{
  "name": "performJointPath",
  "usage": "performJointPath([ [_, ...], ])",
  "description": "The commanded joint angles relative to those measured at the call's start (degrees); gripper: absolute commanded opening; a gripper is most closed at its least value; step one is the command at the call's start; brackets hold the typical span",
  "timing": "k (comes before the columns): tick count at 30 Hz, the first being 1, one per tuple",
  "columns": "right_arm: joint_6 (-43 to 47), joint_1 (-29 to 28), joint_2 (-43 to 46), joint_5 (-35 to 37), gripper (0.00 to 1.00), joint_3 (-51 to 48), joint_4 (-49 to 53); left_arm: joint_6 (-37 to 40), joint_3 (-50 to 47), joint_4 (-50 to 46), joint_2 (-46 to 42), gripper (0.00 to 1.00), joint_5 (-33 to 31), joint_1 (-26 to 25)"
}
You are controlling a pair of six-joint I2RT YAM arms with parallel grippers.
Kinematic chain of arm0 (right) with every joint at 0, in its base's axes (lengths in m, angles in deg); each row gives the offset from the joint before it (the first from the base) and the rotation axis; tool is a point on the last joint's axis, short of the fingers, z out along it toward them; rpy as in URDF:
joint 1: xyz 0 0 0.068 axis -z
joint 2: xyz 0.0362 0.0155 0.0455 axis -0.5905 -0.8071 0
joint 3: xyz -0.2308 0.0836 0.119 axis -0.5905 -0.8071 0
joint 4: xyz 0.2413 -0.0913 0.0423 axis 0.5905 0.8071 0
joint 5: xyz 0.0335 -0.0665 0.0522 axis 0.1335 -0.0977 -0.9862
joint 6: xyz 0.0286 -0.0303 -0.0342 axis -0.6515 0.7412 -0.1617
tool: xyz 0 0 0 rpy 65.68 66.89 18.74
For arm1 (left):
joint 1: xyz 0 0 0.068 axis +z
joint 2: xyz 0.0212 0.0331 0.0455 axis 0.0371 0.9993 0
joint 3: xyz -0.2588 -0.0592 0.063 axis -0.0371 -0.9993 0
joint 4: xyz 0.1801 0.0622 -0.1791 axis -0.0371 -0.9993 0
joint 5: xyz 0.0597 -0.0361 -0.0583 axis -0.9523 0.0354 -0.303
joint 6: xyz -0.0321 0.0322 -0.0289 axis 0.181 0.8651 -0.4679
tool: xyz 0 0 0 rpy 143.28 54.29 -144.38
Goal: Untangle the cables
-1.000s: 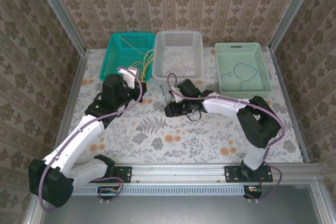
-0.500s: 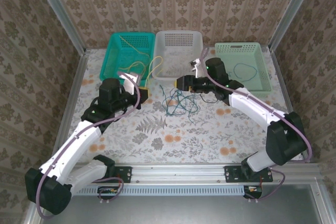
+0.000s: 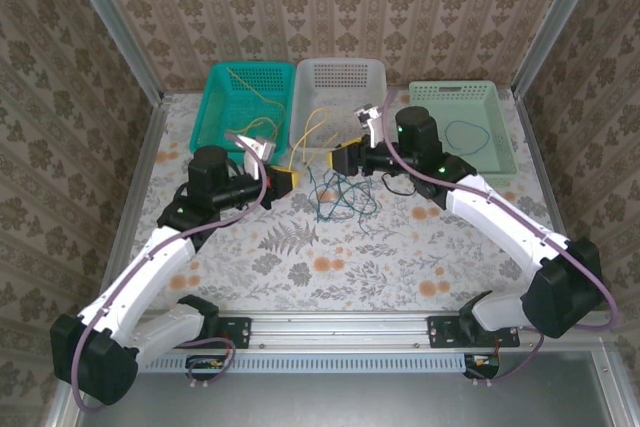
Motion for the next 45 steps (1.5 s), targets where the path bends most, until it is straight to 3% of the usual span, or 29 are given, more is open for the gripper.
performJointPath([
  [1, 8.1, -1.1, 1.9, 5.0, 0.57, 1.6, 2.8, -3.1, 0.2, 3.1, 0.5, 0.05, 4.4, 0.4],
  [16, 8.3, -2.7, -0.9, 2.8, 0.57, 3.3, -0.7, -7.3, 0.3, 8.3, 3.6, 0.05, 6.1, -3.0],
  [30, 10.8, -2.7, -6.7, 10.0, 0.48, 7.4, 3.2, -8.5, 0.2, 10.6, 3.9, 0.05, 6.4, -4.3],
  [38, 12.0, -2.5, -6.4, 14.2, 0.52, 7.5, 6.5, -8.4, 0.1, 10.3, 2.9, 0.05, 6.1, -4.2],
  [45, 9.5, -1.3, -7.5, 13.0, 0.52, 8.9, 8.6, -8.6, -0.4, 10.7, 2.9, 0.05, 5.8, -4.2],
])
